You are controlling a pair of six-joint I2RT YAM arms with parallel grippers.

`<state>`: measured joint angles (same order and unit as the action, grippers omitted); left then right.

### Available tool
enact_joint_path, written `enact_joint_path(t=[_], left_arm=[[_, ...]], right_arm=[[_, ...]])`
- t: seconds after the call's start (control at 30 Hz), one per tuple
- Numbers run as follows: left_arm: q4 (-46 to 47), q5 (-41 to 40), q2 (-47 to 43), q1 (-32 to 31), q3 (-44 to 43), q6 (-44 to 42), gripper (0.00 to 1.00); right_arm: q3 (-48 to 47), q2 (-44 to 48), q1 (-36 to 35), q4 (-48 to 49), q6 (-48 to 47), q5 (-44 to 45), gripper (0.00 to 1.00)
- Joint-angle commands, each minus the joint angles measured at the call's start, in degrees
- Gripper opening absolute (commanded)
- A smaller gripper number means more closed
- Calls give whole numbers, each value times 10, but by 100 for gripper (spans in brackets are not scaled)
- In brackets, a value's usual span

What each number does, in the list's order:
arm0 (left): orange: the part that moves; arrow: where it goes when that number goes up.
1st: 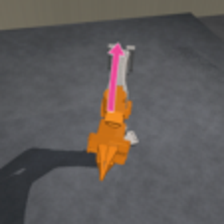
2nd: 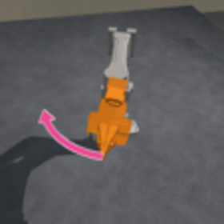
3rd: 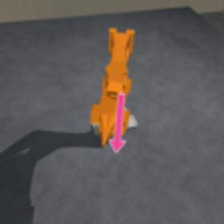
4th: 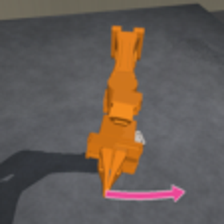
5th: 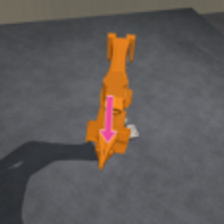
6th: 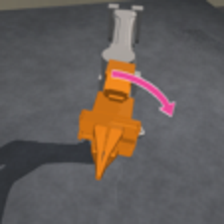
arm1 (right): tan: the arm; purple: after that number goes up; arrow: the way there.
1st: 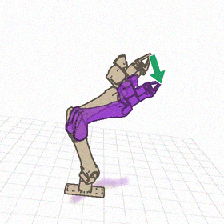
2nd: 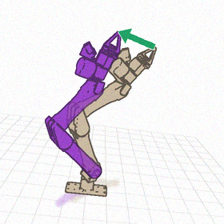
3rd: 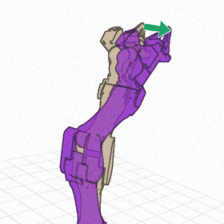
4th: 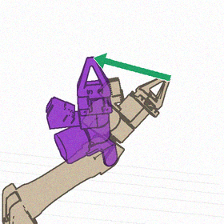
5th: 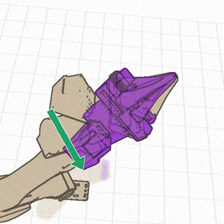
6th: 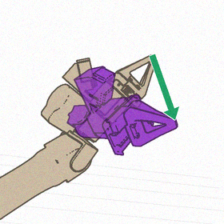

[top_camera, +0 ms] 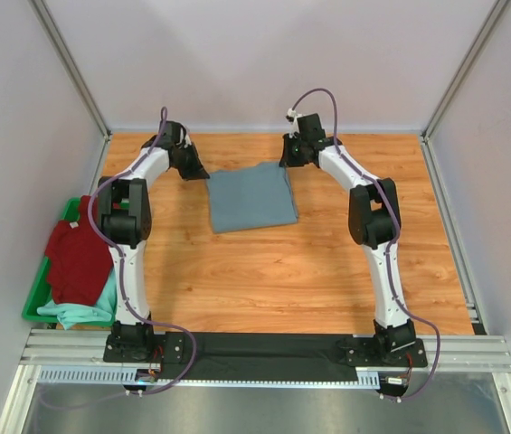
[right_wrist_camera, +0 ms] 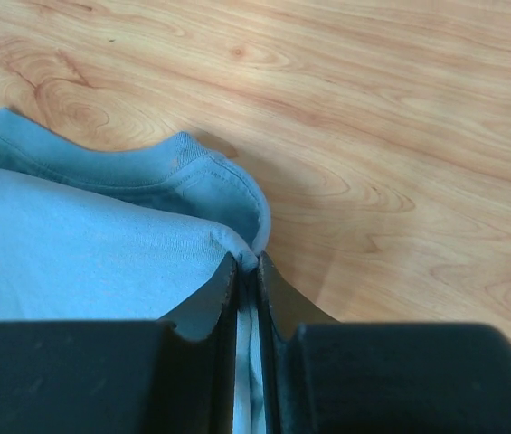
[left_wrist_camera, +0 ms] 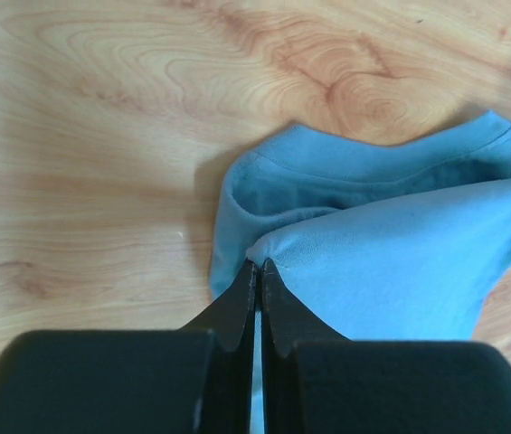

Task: Fold and stack the t-shirts
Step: Fold the tshirt

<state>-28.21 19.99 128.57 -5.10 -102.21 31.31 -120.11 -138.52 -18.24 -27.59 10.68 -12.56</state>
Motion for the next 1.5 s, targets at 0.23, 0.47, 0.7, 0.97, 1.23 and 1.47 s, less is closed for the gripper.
enact_joint_path(t=[0.23,0.47,0.7,0.97,1.23,1.47], left_arm=[[-74,-62,102,23,-198,-41,12],[-72,-96,37,28,-187,-22,44],[-113,-82,-169,27,-37,-23,63],[-77,-7,-440,-44,242,32,59],[-110,2,-647,-67,419,89,54],[-170,-16,-737,-67,420,96,52]], right_arm=[[-137,-95,25,8,-2,5,10],[-179,-82,48,-27,44,-6,64],[-12,64,51,-37,52,-52,88],[-78,-16,51,-4,85,-145,88],[-131,-87,51,42,93,-163,75],[-158,-124,46,27,100,-166,68]])
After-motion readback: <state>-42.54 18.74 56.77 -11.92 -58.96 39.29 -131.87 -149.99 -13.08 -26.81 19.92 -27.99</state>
